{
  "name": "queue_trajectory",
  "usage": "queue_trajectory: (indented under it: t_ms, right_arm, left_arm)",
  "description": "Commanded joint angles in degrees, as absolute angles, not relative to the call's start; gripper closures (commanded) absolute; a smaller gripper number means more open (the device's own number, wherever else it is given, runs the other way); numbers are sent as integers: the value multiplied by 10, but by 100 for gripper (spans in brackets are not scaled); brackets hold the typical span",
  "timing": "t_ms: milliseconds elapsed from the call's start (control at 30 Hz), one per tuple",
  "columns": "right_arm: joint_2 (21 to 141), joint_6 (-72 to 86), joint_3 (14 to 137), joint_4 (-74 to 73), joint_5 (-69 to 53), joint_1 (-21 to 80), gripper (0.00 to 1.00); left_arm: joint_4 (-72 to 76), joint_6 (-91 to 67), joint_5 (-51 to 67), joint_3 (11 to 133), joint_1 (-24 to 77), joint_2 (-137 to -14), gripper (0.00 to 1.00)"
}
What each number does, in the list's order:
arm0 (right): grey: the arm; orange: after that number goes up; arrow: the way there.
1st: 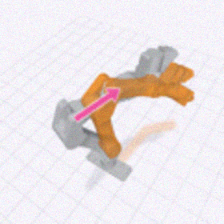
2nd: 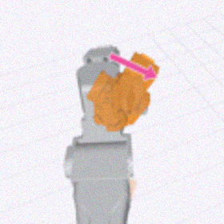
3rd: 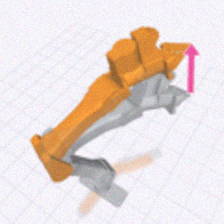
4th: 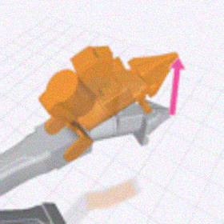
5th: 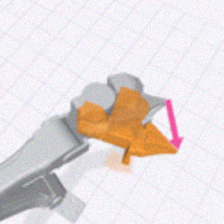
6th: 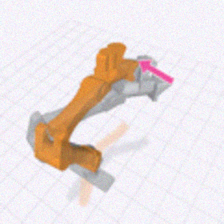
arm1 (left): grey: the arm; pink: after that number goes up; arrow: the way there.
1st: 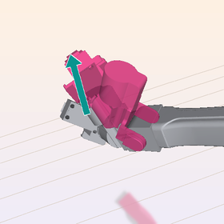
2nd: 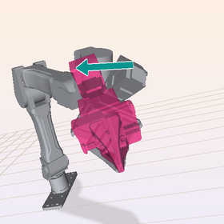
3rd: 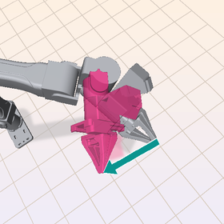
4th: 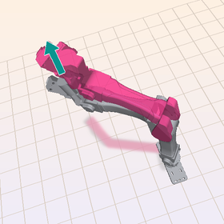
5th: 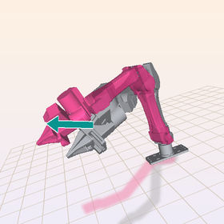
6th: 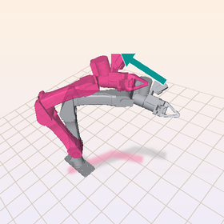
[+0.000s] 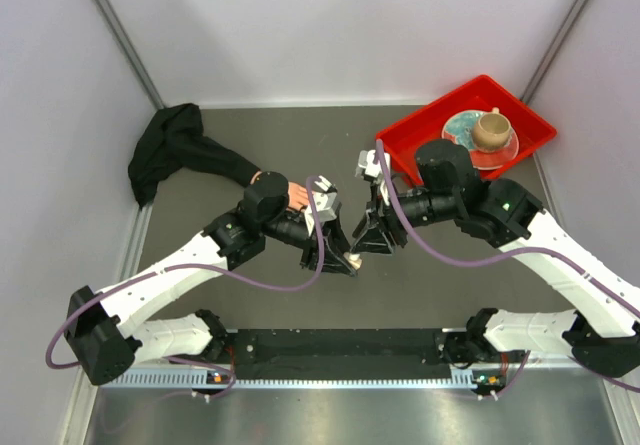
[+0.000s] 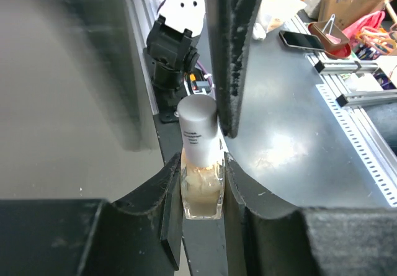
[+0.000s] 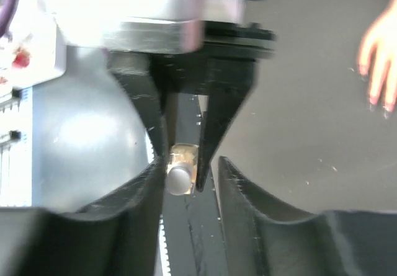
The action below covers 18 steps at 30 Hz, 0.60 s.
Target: Paint the nails
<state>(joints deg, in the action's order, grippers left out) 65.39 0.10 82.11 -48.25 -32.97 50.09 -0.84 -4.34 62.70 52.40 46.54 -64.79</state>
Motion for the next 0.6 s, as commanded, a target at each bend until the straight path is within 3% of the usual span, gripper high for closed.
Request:
queue_trajectory:
  t_ms: [0,67,500,567]
  right_arm:
    - [656,-32,831,-475,-378,499,76]
    - [662,-34,838,-482,-383,499,82]
    - [657,-30,824,-485,-399,500,73]
    - [658,-26,821,-482,-399,499,83]
  left_arm:
    - [32,-63,688,554,463,-646,100]
    - [32,-62,686,554,463,-649,100]
    - [3,-27,664,559,458,-650,100]
    - [-14,-25,657,560,458,-650,100]
